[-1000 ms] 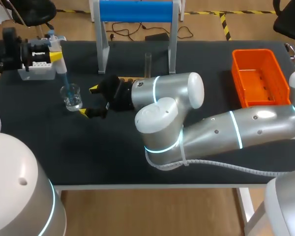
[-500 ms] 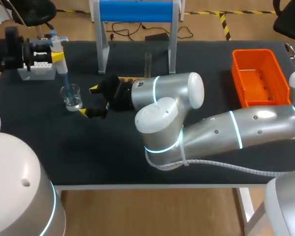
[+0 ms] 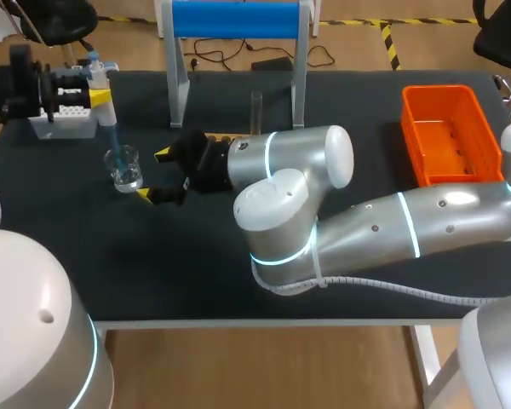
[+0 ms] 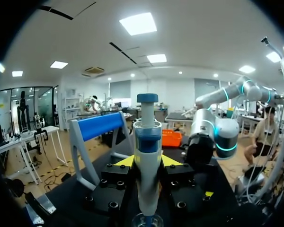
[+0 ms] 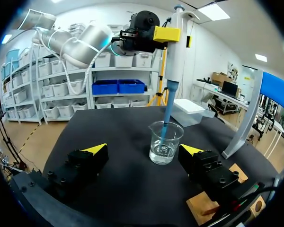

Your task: Invert the test tube, pick up the pipette, mount the tip to pipette, aspirate from beaker and dispense into the tube, eject the tip, return the pipette, and cap with the stopper.

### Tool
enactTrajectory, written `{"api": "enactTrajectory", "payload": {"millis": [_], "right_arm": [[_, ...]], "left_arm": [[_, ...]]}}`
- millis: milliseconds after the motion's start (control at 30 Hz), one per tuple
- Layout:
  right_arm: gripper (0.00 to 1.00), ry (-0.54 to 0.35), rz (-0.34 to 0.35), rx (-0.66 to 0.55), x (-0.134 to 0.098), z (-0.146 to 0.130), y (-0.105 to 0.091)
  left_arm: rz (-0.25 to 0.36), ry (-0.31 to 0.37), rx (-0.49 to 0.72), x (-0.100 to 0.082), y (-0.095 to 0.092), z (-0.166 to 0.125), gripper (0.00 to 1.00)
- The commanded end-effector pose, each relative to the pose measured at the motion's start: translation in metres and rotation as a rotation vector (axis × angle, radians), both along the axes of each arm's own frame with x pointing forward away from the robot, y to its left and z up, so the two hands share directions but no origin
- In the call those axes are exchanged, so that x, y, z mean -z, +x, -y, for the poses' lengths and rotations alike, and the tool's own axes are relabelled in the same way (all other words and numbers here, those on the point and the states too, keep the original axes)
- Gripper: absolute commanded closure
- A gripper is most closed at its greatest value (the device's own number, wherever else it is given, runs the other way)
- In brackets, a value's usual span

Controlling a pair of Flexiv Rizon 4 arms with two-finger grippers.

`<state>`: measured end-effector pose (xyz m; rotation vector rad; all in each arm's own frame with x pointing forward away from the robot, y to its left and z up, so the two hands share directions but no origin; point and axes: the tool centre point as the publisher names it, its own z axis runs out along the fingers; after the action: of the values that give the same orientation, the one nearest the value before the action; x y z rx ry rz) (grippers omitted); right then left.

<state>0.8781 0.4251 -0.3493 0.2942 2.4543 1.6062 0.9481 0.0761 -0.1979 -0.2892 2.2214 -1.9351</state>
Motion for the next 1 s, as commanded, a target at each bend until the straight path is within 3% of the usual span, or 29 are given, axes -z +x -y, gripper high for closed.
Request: {"api": "enactTrajectory", "payload": {"millis": [33, 1000], "right_arm": [[0.00, 0.001, 0.002, 0.004, 0.0015, -0.0027, -0.0002], [0.00, 0.001, 0.002, 0.004, 0.0015, -0.0027, -0.0002]], "left_arm": [[0.004, 0.004, -0.007, -0.0008, -0.0022, 0.0007, 1.00], [0.023, -0.007, -0.029, 0.0000, -0.0038, 0.0006, 1.00]]}}
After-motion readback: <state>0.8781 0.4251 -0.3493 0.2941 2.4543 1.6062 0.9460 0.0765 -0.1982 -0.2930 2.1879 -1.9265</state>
